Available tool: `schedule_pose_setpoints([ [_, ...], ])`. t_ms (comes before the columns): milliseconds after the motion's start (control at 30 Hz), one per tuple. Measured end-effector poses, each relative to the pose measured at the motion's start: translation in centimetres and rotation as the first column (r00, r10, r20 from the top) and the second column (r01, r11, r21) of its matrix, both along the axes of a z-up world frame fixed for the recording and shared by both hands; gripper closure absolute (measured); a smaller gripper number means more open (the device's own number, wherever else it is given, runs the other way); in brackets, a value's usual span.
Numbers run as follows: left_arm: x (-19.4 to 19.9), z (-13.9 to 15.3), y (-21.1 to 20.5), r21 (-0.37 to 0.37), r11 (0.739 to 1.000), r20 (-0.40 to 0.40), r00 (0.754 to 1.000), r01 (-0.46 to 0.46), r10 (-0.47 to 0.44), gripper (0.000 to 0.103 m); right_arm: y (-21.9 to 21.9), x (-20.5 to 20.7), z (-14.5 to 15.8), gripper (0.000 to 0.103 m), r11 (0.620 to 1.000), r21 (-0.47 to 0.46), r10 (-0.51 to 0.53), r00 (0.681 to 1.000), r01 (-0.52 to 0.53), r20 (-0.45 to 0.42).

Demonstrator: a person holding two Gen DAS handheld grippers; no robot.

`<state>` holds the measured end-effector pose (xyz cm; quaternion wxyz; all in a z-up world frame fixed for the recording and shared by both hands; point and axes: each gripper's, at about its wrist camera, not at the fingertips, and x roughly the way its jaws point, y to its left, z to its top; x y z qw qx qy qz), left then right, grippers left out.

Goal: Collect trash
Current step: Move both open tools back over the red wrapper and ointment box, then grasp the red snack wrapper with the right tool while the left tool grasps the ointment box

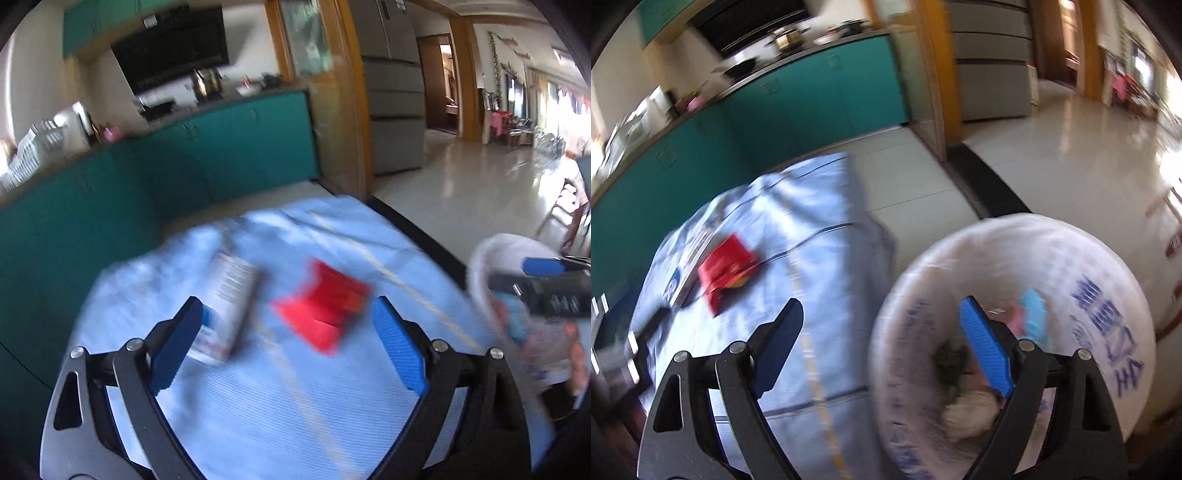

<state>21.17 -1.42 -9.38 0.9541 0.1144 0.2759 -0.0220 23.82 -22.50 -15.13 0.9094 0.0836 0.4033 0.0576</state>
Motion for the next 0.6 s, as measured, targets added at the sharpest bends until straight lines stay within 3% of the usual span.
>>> schedule_pose_setpoints([
  [67,1.5,0.9,3.8,-0.03,0.999,0.021,0.999,-0.034,0.035,0.011,2.9,0.3,0.1,0.018,0.996,-0.04,0.084,0.996,-0.084,0.013],
  [133,3.6,0.8,8.1,-0.172,0.985,0.004,1.0,-0.027,0.028,0.011,5.7,0.9,0.3,0.018,0.986,-0.063,0.154,0.988,-0.153,0.016],
  [200,5.7,0.0,12.0,-0.309,0.95,-0.04,0.999,-0.047,0.036,0.011,7.8,1.6,0.7,0.018,0.976,-0.069,0.21,0.978,-0.208,0.021],
  [267,7.0,-0.6,14.1,-0.371,0.925,-0.091,0.994,-0.084,0.054,0.011,10.1,2.7,1.1,0.018,0.961,-0.072,0.27,0.962,-0.267,0.03],
  [333,7.7,-1.0,15.4,-0.386,0.913,-0.131,0.987,-0.132,0.088,0.011,12.4,4.2,1.2,0.017,0.95,-0.083,0.304,0.952,-0.3,0.035],
  [400,7.9,-0.9,15.7,-0.35,0.923,-0.142,0.983,-0.159,0.116,0.011,14.9,5.9,0.7,0.015,0.937,-0.111,0.335,0.942,-0.332,0.016],
  [600,7.4,-1.0,15.3,-0.323,0.939,-0.131,0.989,-0.114,0.074,0.01,19.1,9.6,-2.5,0.015,0.901,-0.223,0.361,0.928,-0.372,-0.091],
])
